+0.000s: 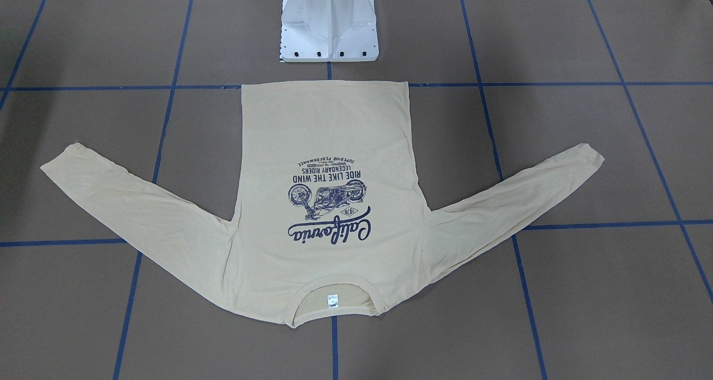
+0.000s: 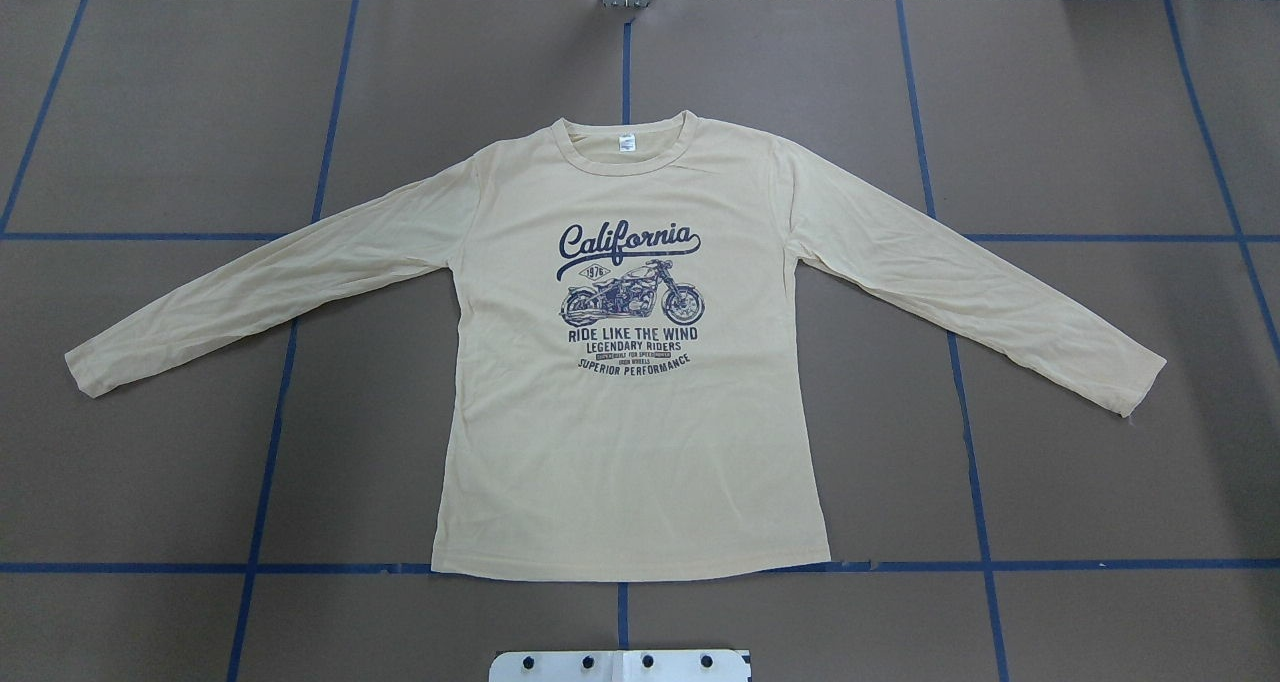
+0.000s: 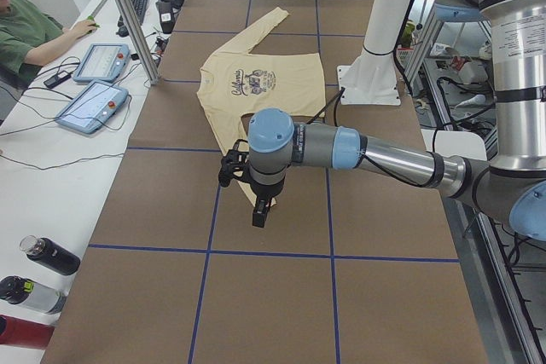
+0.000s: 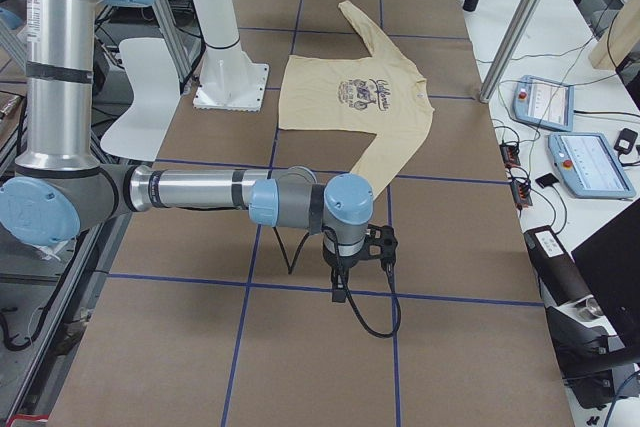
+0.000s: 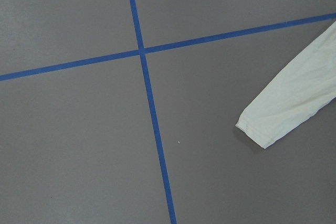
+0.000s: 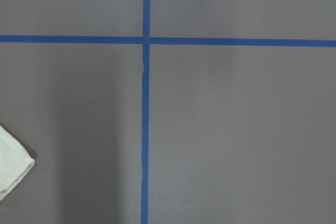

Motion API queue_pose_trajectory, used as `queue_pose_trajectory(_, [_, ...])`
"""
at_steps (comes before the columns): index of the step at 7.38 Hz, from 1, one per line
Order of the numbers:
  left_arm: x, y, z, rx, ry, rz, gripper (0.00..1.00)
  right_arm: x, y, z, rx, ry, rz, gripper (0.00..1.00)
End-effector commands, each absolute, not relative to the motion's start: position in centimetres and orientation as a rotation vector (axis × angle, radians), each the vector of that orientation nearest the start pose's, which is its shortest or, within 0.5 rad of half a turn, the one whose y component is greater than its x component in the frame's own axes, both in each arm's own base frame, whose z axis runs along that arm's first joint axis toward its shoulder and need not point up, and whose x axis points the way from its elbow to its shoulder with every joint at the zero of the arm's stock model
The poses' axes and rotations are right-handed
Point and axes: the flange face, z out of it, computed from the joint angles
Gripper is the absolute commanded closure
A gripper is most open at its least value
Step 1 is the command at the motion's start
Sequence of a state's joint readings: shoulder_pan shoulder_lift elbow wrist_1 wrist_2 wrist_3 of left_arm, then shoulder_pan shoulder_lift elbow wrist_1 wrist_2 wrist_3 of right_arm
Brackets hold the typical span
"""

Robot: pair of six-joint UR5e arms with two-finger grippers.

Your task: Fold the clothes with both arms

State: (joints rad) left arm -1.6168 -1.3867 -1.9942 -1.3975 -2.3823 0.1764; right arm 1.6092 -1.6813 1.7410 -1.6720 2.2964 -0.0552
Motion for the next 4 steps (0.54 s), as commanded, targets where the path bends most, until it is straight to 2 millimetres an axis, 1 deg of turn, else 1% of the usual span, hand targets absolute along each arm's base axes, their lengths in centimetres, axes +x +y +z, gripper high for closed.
queue_pose_trajectory(1, [-7.9, -40.4, 55.0, 0.152, 0.800, 0.153, 0.00, 8.4, -43.8, 64.0, -0.006, -0.727, -0.001, 0.00])
queue_pose_trajectory(2, [-7.9, -40.6, 54.6, 0.164, 0.800, 0.158, 0.00, 8.4, -43.9, 63.9, -0.003, -0.726, -0.002, 0.00])
queue_pose_trajectory(3, [-7.9, -41.0, 53.9, 0.206, 0.793, 0.176, 0.00, 8.4, -44.1, 63.1, 0.014, -0.733, -0.008, 0.00])
queue_pose_trajectory(4, [-8.0, -41.8, 52.8, 0.262, 0.786, 0.196, 0.00, 8.1, -44.3, 61.9, 0.083, -0.760, -0.040, 0.00])
